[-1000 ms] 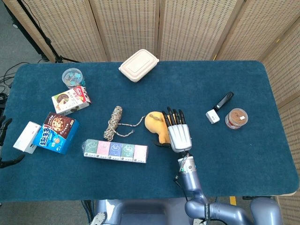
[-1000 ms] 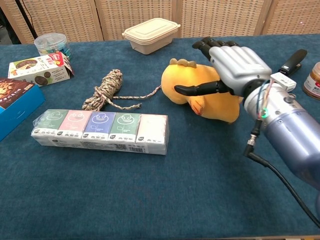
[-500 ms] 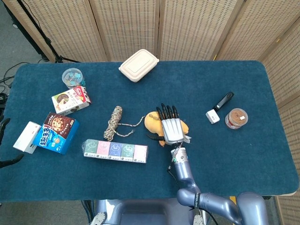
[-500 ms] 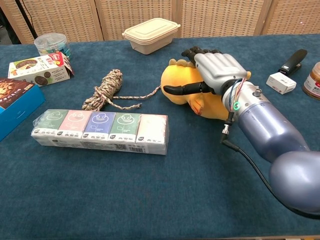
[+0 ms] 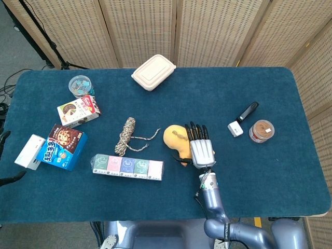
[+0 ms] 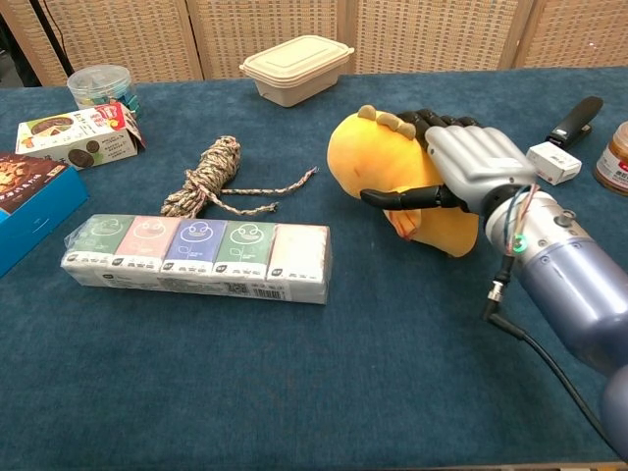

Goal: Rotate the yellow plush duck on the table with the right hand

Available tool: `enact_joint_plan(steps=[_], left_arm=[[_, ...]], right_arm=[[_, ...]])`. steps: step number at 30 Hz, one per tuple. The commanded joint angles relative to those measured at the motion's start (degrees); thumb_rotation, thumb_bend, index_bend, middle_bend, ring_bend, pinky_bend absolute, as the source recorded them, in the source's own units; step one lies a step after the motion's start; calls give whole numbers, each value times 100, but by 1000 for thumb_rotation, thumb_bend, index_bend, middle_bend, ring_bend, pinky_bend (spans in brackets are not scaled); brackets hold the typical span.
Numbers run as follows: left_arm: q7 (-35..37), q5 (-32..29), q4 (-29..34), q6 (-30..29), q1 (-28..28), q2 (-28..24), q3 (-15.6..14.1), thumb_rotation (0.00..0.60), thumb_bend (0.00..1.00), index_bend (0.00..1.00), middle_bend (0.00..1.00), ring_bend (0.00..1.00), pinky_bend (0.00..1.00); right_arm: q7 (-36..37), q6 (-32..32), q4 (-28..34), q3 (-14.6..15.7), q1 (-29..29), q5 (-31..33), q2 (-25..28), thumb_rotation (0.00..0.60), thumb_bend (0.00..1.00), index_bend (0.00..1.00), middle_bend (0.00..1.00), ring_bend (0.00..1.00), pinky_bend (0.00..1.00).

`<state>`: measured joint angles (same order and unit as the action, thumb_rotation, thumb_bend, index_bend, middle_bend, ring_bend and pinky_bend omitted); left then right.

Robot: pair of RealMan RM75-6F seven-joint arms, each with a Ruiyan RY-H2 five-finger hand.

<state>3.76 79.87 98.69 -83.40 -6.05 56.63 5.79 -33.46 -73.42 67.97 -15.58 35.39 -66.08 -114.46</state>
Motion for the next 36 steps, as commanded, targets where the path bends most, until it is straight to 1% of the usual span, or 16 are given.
enact_joint_plan(steps=[1, 7, 15, 21, 25, 31, 36], left_arm=[[-28, 3, 7, 13, -8, 3, -4, 600, 22, 0, 0, 0, 0], [-104, -9, 27, 0, -6, 19, -5, 600, 22, 0, 0, 0, 0], [-154, -15, 36, 20, -16, 28, -9, 600, 22, 0, 0, 0, 0], [-173, -8, 48, 8, -11, 31, -13, 600, 23, 0, 0, 0, 0], [-194, -5, 50, 19, -17, 35, -18, 600, 22, 0, 0, 0, 0], [-167, -11, 38, 33, -22, 31, -15, 600, 23, 0, 0, 0, 0], [-104, -27, 16, 60, -34, 15, -3, 600, 22, 0, 0, 0, 0]], right_arm=[[31, -189, 260, 213, -231, -135, 173, 110, 89, 0, 0, 0, 0], [68, -490, 583, 478, -530, -362, 351, 123, 88, 0, 0, 0, 0], [220, -627, 851, 573, -717, -581, 538, 128, 88, 0, 0, 0, 0], [133, -509, 973, 328, -517, -683, 522, 130, 88, 0, 0, 0, 0], [-16, -250, 800, 135, -250, -627, 328, 132, 89, 0, 0, 0, 0], [-40, 345, -49, -314, 273, -258, -168, 134, 88, 0, 0, 0, 0], [140, 583, -705, -478, 437, -31, -407, 137, 88, 0, 0, 0, 0]])
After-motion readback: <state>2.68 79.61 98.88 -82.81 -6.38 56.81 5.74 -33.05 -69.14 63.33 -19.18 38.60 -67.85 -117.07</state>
